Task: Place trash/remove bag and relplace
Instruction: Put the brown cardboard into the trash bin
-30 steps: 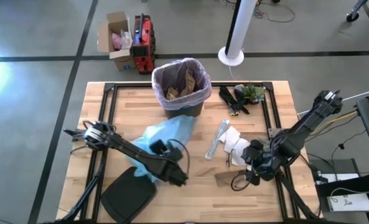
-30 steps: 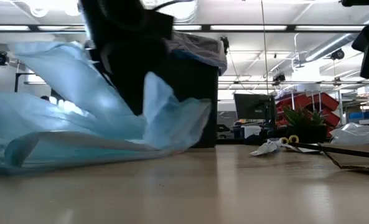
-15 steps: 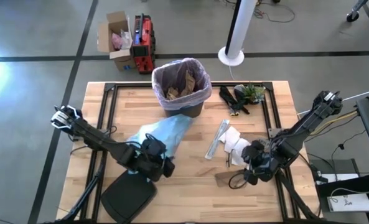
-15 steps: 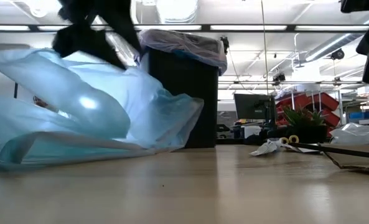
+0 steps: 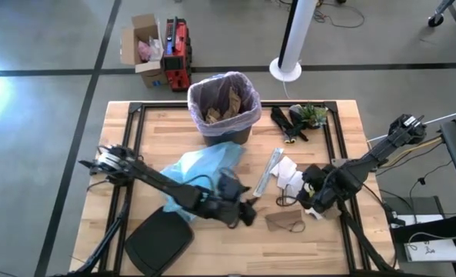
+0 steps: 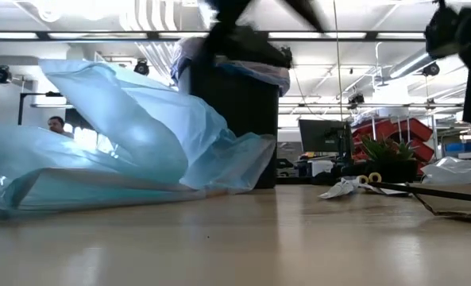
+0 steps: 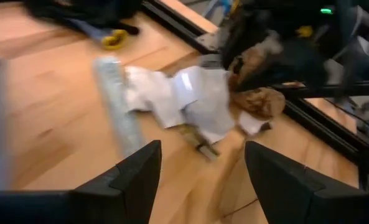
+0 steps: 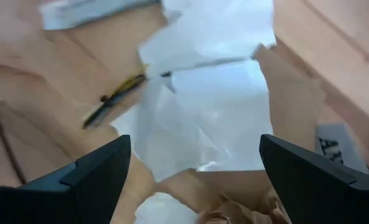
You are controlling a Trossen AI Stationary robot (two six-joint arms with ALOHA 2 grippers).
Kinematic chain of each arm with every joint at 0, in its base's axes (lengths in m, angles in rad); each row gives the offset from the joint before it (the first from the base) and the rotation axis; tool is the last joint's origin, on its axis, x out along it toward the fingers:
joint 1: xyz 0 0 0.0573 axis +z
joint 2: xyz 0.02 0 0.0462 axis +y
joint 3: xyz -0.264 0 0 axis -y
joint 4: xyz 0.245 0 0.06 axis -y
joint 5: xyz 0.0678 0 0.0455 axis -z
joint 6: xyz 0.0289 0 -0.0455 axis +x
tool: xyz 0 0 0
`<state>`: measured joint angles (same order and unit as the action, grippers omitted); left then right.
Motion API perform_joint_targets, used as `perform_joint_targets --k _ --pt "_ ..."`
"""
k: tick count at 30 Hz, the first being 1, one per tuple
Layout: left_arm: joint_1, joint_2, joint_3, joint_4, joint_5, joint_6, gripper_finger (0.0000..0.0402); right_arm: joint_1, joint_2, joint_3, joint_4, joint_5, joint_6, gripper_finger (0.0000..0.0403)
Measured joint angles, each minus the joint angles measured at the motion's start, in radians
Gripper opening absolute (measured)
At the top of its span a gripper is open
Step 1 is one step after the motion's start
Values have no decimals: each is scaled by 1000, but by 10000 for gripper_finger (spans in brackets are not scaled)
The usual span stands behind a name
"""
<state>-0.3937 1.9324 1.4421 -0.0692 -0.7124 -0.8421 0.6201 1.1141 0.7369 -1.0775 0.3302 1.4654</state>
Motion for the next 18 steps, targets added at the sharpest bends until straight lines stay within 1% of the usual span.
perform_joint_targets --k 5,7,10,14,18 --pt "32 164 225 -14 58 98 219 -35 2 -105 50 -52 95 341" --pt "38 219 304 -72 74 123 219 -50 2 -157 95 -70 119 341" --pt "38 275 390 -198 86 127 221 -73 13 -233 260 -89 140 341" --pt "31 293 420 -326 120 117 225 -90 32 -286 533 -62 109 341" --pt "13 278 379 -358 140 84 228 -102 48 -283 680 -19 32 341"
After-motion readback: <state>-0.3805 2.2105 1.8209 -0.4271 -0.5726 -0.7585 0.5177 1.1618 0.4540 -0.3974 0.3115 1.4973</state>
